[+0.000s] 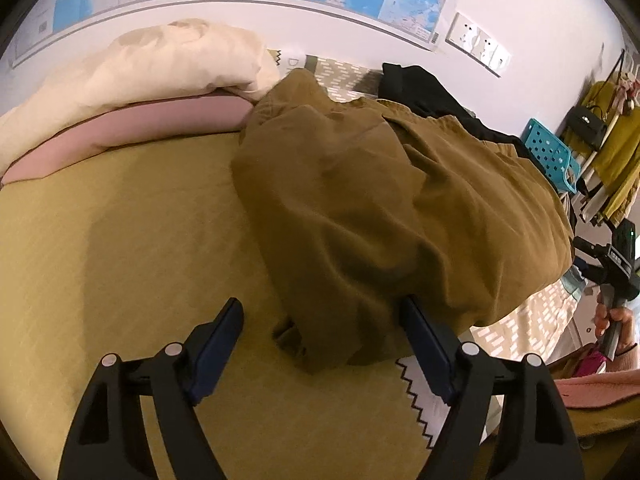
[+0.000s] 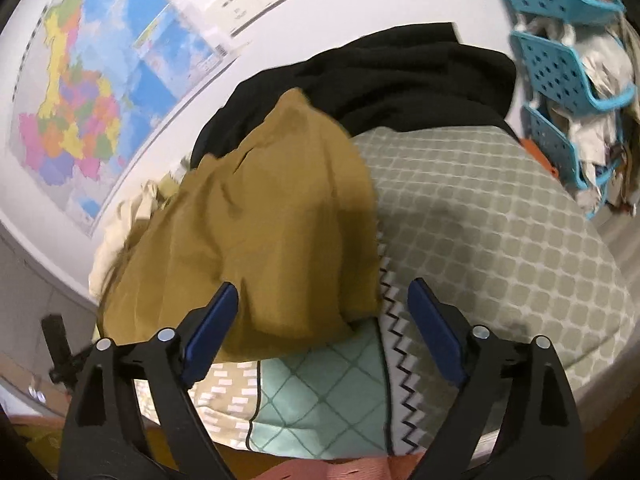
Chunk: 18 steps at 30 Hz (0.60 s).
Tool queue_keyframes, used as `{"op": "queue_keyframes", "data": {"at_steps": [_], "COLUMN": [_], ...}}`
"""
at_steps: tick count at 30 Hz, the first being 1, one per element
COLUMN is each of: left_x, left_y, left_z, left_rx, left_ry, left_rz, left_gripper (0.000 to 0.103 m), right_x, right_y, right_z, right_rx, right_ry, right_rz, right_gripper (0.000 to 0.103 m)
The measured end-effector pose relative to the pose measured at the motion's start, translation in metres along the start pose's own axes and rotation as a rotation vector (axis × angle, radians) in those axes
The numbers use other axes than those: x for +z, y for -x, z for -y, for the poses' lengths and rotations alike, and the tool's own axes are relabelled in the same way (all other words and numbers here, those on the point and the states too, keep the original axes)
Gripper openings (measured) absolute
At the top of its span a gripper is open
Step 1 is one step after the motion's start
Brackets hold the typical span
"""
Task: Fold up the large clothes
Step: 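Grasp the folded olive jacket bundle with both grippers at its edge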
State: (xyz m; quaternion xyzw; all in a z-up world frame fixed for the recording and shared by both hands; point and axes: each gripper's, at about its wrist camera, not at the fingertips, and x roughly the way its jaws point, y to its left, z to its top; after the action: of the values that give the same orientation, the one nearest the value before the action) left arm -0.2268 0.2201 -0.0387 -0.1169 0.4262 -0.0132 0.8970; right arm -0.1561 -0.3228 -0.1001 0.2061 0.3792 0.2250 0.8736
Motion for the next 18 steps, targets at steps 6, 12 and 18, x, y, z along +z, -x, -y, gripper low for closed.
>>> {"op": "queue_keyframes", "data": {"at_steps": [6,12,18], "left_x": [0.004,0.006,0.008], "left_y": [-0.004,-0.005,-0.007], "left_z": [0.003,0.004,0.005], "left_rx": [0.001,-0.012,-0.027], "left_ry": [0.017,0.019,0.016], "left_rz": [-0.007,-0.017,-0.019], "left_gripper": [0.080,0.083,0.083], "right_x": [0.000,-0.019,-0.029], "right_y": [-0.003,0.018,0.010], "right_z": [-0.002,0.003,-0.015], "right_rx": [0.047,0.130,0.180], "right_ry": [-0.053,-0.150,-0.141], "right_rz": [-0.034,-0.080,-0.119], "right_gripper": [0.089,0.090,0.091]}}
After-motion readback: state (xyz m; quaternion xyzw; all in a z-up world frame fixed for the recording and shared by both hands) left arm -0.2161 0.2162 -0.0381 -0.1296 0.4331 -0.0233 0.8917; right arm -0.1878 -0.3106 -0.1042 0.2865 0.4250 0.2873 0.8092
